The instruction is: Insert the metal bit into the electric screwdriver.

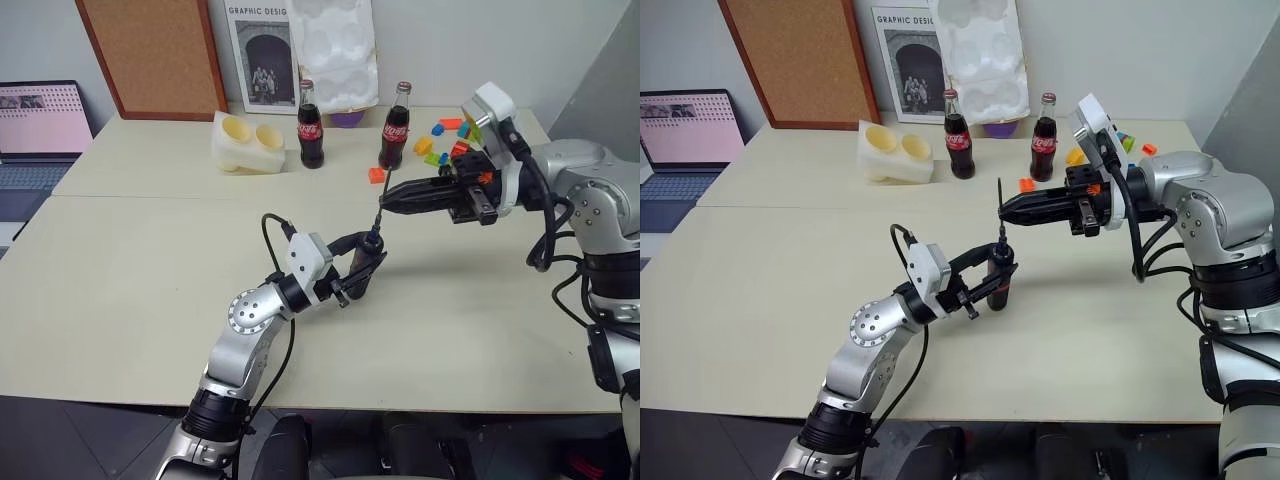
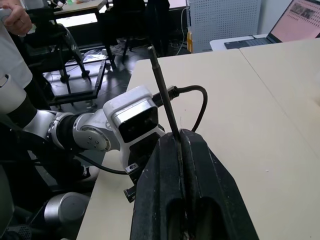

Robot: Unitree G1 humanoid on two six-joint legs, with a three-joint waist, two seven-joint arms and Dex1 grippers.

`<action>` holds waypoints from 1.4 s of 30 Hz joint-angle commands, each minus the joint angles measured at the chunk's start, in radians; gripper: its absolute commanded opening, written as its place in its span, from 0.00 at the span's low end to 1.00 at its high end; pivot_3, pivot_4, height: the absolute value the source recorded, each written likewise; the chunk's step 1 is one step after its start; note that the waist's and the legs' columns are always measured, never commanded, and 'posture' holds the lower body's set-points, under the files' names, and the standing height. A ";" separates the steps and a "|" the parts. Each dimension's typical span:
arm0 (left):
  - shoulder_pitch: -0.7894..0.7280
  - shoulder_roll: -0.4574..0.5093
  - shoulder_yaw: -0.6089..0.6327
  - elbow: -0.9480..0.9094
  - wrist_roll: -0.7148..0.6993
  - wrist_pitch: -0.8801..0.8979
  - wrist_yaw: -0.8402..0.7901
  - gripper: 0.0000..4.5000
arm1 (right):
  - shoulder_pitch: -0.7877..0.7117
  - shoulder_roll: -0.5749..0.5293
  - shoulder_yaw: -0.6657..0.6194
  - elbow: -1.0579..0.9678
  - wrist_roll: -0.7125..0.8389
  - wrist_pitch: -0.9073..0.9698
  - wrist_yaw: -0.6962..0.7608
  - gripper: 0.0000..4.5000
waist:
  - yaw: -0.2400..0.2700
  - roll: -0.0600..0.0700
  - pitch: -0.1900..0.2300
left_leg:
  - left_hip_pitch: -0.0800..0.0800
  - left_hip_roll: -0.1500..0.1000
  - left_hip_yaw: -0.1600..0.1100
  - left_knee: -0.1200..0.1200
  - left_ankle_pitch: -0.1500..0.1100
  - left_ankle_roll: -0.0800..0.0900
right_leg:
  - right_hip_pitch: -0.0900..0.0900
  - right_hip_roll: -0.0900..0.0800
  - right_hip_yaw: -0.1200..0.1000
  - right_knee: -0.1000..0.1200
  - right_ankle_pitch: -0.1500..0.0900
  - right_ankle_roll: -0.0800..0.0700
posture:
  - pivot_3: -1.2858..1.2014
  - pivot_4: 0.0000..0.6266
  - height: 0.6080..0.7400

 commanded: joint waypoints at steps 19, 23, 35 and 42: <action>-0.039 -0.013 0.020 0.010 0.001 -0.030 0.024 0.37 | 0.057 0.020 -0.033 -0.069 0.000 0.064 -0.007 0.71 | 0.001 0.001 0.001 | -0.004 -0.001 -0.001 0.000 0.000 0.000 | -0.002 0.000 0.000 -0.001 0.000 0.001 | 0.52 0.24 1.00; -0.045 -0.015 0.021 0.016 0.001 -0.030 0.025 0.37 | 0.067 0.035 -0.071 -0.081 0.018 0.071 -0.041 0.89 | 0.001 0.001 0.001 | -0.004 -0.001 -0.001 0.000 0.000 0.000 | -0.002 0.000 -0.001 -0.001 0.000 0.001 | 0.52 0.24 1.00; -0.030 -0.018 0.011 0.006 0.002 -0.035 0.031 0.37 | 0.039 0.114 -0.142 -0.021 -0.003 0.029 -0.151 1.00 | 0.001 0.001 0.001 | -0.005 -0.001 -0.001 0.000 0.000 0.000 | -0.002 0.000 -0.001 -0.002 0.000 0.001 | 0.52 0.24 1.00; -0.023 -0.018 0.006 -0.001 0.003 -0.038 0.030 0.37 | -0.003 0.138 -0.118 0.059 -0.052 -0.020 -0.159 1.00 | 0.000 0.001 0.001 | -0.005 -0.001 -0.001 0.000 0.000 0.000 | -0.002 0.000 -0.001 -0.002 0.001 0.001 | 0.52 0.24 1.00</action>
